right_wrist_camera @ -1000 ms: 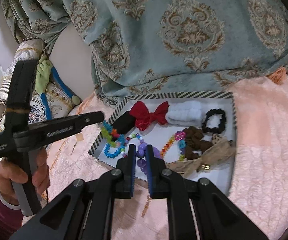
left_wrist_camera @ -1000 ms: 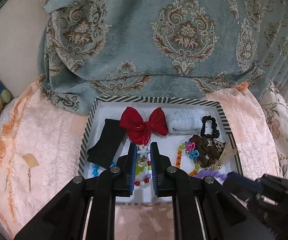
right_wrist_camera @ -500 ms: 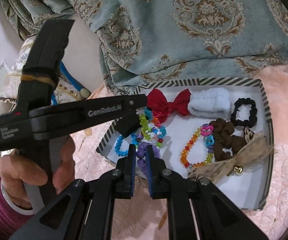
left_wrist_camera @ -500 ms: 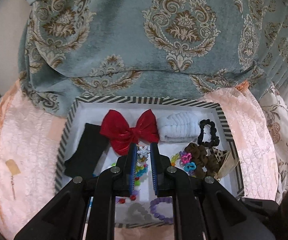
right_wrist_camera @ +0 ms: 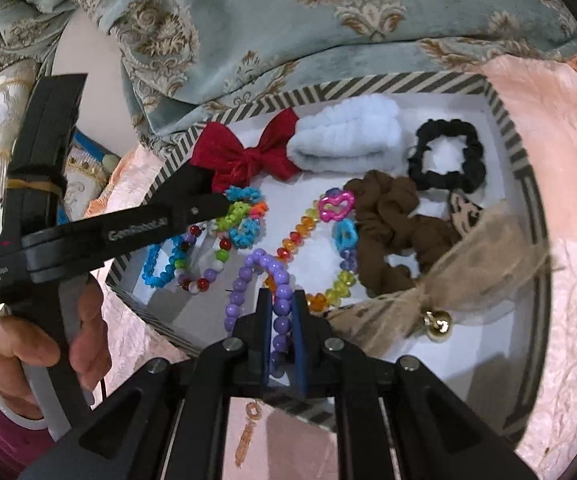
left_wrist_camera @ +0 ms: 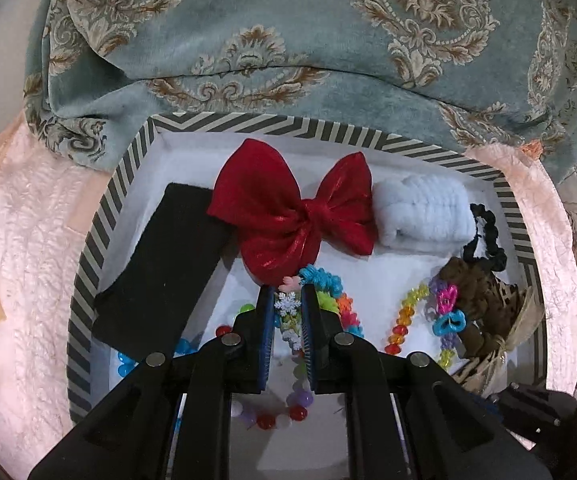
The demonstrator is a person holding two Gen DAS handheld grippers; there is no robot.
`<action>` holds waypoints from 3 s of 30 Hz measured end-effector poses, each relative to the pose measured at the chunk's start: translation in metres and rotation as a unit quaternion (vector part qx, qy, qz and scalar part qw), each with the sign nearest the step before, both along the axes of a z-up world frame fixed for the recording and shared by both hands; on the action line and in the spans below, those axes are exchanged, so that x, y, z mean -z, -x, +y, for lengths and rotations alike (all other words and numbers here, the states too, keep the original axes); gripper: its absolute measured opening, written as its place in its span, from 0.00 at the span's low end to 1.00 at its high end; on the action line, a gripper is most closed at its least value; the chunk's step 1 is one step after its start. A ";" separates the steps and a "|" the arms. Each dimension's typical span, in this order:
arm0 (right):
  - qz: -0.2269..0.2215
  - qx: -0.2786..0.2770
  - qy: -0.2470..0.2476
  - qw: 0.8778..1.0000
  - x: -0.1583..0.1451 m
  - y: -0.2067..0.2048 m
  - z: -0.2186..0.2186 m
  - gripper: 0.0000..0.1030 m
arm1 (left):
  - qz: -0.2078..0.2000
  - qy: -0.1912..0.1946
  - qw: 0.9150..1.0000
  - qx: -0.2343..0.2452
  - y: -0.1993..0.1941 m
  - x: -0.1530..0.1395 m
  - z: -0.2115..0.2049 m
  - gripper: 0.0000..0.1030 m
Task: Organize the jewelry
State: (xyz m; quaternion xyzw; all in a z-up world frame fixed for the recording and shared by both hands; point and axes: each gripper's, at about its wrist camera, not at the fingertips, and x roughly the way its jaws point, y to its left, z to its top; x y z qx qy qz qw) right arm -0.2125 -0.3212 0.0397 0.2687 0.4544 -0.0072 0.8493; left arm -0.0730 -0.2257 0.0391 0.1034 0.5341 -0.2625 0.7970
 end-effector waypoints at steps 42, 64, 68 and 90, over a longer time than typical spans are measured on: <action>-0.044 0.083 0.161 0.982 -0.072 0.036 0.012 0.50 | -0.115 -0.012 0.992 -0.041 0.088 -0.080 0.067 0.11; -0.079 0.083 0.209 0.971 -0.128 0.080 0.061 0.58 | -0.179 0.015 0.982 -0.063 0.137 -0.131 0.104 0.11; -0.080 0.084 0.210 0.971 -0.131 0.084 0.062 0.60 | -0.184 0.017 0.980 -0.068 0.142 -0.135 0.106 0.11; -0.085 0.070 0.210 0.971 -0.135 0.088 0.067 0.62 | -0.187 0.013 0.980 -0.070 0.145 -0.137 0.108 0.11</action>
